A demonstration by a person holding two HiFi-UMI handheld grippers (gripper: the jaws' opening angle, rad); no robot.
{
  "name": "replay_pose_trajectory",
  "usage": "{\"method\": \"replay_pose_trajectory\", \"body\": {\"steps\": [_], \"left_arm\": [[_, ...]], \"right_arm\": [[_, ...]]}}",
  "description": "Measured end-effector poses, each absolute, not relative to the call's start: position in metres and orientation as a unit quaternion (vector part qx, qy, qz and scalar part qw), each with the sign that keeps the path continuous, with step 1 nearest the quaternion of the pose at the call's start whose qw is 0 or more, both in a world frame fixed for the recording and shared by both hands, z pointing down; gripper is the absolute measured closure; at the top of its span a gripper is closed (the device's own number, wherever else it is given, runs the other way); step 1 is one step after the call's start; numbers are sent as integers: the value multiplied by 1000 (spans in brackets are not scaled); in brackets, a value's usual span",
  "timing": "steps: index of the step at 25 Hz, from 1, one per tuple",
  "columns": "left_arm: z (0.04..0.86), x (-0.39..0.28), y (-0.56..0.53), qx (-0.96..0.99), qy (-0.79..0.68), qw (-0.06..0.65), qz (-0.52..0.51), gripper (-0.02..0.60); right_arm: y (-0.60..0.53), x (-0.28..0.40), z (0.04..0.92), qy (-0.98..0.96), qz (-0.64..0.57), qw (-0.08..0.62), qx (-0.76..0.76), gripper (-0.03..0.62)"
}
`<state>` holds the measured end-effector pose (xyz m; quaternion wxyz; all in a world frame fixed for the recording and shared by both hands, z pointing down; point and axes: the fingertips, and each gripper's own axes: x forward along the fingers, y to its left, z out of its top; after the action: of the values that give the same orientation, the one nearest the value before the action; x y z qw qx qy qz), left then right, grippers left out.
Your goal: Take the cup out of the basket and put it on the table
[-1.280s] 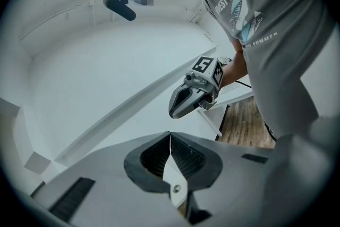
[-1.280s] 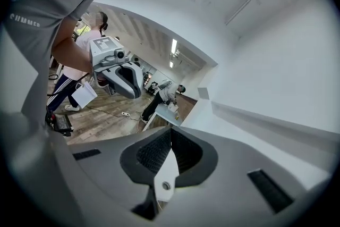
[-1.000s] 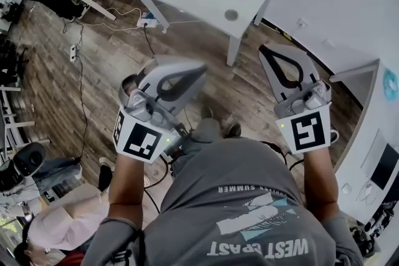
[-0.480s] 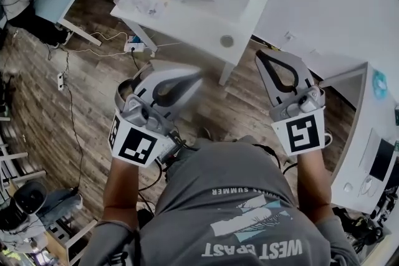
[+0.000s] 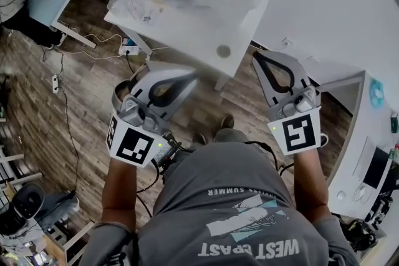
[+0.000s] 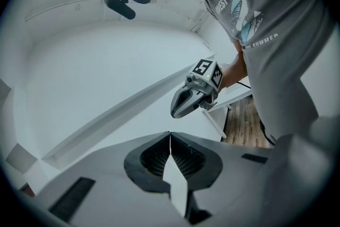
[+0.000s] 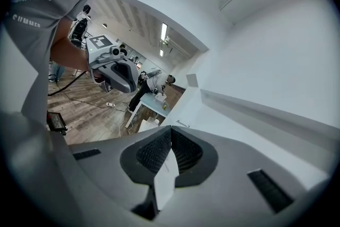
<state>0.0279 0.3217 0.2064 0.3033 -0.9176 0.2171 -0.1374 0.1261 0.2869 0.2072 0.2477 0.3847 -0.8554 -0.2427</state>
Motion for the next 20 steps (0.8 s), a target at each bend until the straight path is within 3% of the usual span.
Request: {"method": "replay_pose_trajectory", "body": {"steps": [20], "left_arm": [[205,95,235,-907,248,293,-173,566]], "right_arm": [[184,188,215,-885,-223,208,353,583]]}}
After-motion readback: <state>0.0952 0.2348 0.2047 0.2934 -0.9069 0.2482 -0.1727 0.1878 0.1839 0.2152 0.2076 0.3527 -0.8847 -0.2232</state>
